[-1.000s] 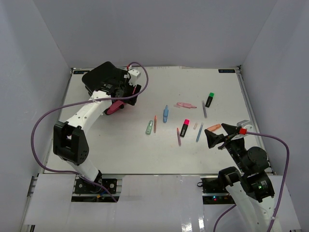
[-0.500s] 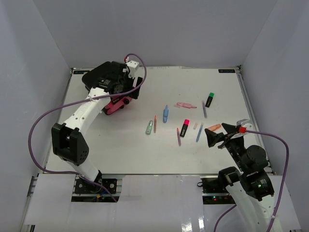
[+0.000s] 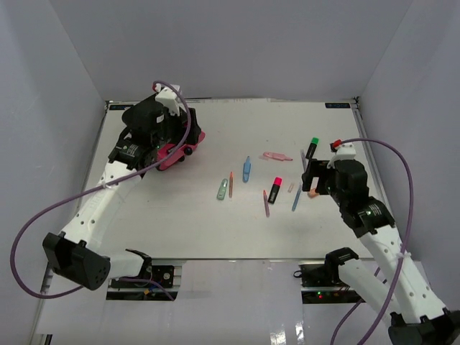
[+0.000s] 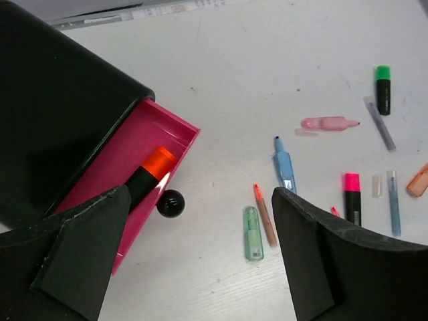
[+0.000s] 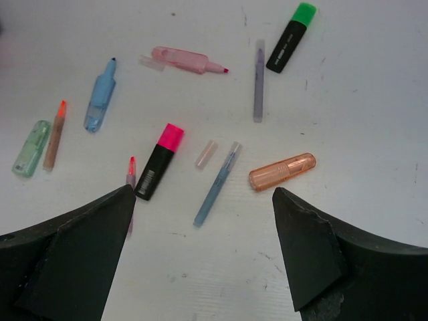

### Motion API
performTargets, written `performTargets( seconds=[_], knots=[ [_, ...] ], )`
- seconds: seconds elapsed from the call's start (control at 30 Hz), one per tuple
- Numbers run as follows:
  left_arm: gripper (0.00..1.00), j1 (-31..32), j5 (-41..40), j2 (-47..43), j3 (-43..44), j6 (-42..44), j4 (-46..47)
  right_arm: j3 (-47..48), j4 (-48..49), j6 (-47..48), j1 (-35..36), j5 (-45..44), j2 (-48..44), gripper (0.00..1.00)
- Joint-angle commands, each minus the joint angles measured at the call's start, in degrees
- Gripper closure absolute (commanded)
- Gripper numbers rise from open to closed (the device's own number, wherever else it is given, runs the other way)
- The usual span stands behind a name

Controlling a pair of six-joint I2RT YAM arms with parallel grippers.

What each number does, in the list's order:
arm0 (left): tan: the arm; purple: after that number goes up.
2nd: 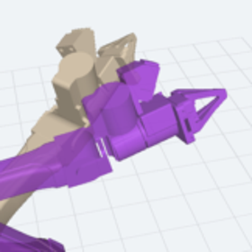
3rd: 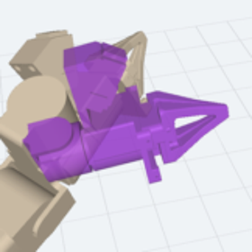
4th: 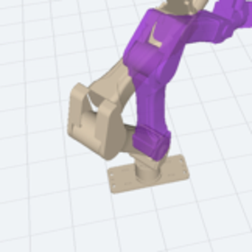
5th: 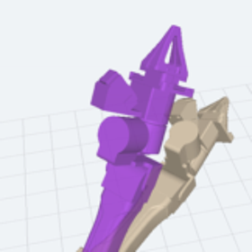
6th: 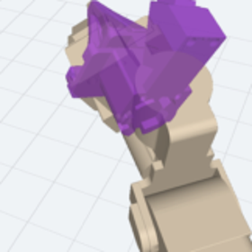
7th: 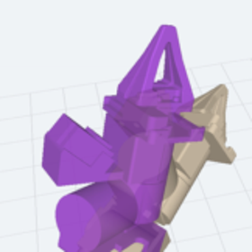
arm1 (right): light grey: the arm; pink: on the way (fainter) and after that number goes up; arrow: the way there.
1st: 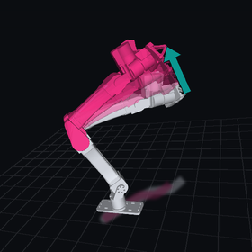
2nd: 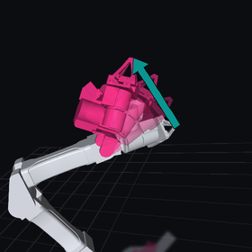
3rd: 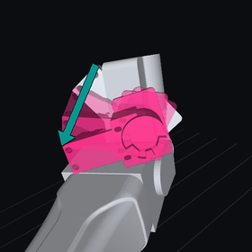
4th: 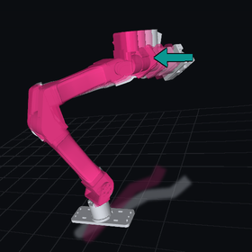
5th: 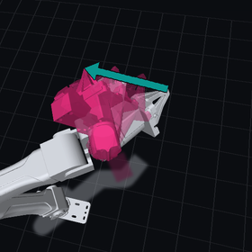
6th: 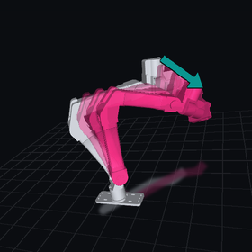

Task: Sort the stationery into containers
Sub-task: Pick up the pen from the center of the board.

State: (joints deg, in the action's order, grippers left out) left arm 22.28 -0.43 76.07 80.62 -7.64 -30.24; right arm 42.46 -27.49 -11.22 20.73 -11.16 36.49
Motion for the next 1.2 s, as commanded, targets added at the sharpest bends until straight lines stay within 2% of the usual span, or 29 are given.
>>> performTargets(
  seconds=[0.0,0.13,0.3,0.43,0.6,0.87,1.17],
  knots=[
    [0.02,-0.05,2.27,-6.35,-9.56,-3.61,6.93,3.94,-0.64,-3.88,0.28,-7.79,8.91,0.1],
    [0.02,-0.05,1.31,-12.42,-20.46,-2.65,16.06,10.09,0.06,-6.87,-0.42,-12.3,21.67,0.07],
    [0.02,-0.05,2.44,-16.39,-28.32,-1.94,21.0,20.89,3.31,-8.2,-6.48,-11.52,39.66,0.0],
    [0.02,-0.05,2.89,-16.92,-29.64,-1.85,21.27,28.9,5.51,-10.22,-11.05,-8.89,50.59,0.09],
    [0.02,-0.05,2.01,-17.8,-30.08,-1.94,21.36,39.25,5.51,-9.79,-12.47,-9.76,64.11,0.16],
    [0.02,-0.05,1.31,-18.07,-30.78,-1.68,21.98,46.4,6.48,-9.69,-14.23,-9.32,77.05,0.28],
    [0.02,-0.05,2.71,-17.72,-31.05,-1.85,22.07,46.49,9.81,-9.43,-15.72,-5.72,83.21,0.38]
  ],
)
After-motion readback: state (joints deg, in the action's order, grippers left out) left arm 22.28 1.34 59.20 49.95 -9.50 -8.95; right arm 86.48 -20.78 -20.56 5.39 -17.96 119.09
